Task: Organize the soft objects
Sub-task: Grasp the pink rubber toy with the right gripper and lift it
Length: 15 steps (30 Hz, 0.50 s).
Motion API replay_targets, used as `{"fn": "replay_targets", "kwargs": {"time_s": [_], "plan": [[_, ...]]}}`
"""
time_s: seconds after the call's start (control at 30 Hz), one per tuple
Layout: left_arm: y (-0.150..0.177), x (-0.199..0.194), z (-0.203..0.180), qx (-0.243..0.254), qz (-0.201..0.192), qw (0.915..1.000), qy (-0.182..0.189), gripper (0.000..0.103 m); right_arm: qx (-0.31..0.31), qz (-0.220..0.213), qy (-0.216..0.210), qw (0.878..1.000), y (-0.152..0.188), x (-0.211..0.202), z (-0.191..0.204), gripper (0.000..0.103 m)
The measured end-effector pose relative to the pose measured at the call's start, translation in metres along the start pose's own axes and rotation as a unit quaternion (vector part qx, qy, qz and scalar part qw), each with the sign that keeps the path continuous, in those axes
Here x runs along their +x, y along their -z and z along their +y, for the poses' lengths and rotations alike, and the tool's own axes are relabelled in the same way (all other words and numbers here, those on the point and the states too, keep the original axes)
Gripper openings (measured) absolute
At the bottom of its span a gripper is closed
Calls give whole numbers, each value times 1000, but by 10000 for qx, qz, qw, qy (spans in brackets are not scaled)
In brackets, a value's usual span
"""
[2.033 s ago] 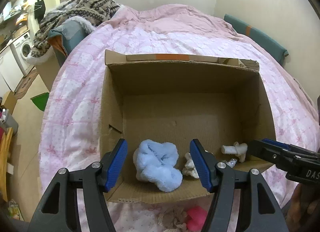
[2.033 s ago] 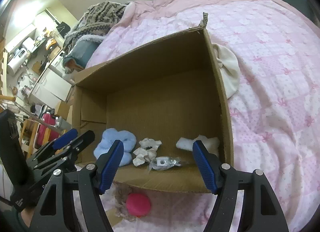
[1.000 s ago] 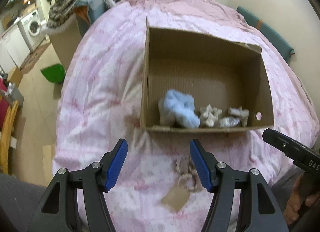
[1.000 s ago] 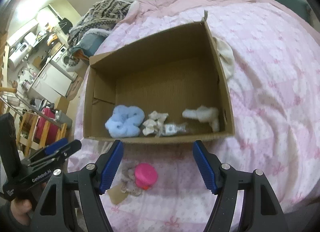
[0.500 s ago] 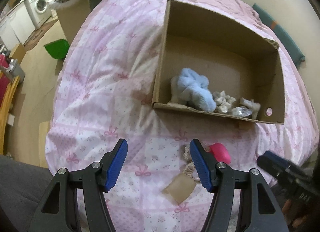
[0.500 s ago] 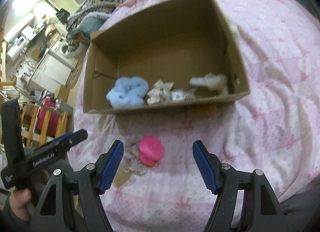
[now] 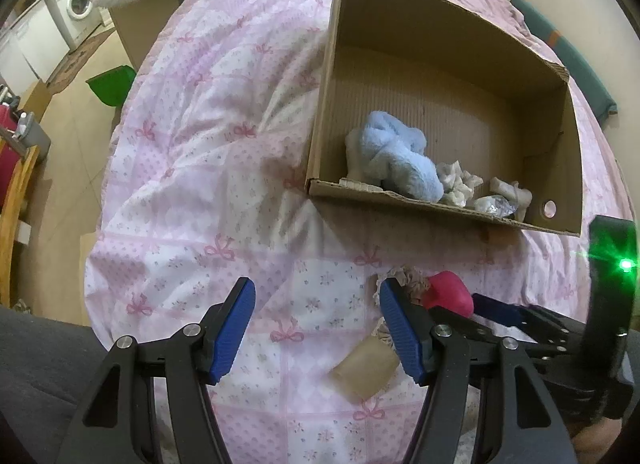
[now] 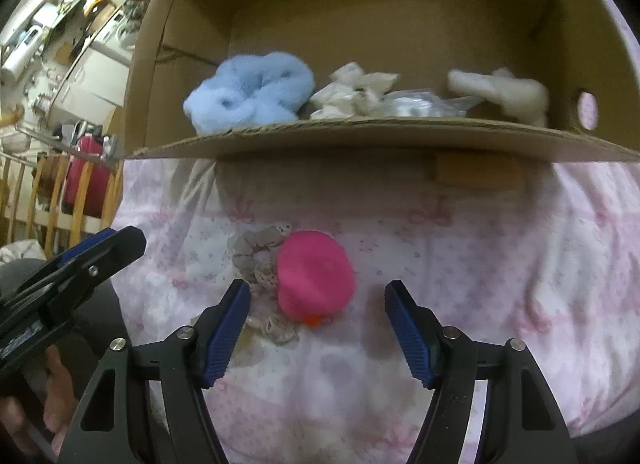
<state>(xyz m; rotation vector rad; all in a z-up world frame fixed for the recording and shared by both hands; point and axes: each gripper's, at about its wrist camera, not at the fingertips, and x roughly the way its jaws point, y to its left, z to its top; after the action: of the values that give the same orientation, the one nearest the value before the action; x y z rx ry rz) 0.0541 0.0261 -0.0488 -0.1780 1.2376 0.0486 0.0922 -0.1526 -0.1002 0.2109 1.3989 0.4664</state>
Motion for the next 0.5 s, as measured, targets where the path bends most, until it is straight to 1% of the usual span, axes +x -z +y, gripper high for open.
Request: {"fn": "replay_targets", "kwargs": {"time_s": [0.07,0.2,0.37,0.5], "plan": [[0,1,0,-19,20,10000,6,62,-36,56,20,10000,-1,7,1,62],[0,4,-1,-17,51,10000,6,62,-13,56,95,9999,-2,9,-1,47],[1,5,1,-43,97,9999,6,62,38,-35,68,10000,2,-2,-6,46],[9,15,-4,174,353,9992,21,62,142,-299,1,9995,6,-20,-11,46]]}}
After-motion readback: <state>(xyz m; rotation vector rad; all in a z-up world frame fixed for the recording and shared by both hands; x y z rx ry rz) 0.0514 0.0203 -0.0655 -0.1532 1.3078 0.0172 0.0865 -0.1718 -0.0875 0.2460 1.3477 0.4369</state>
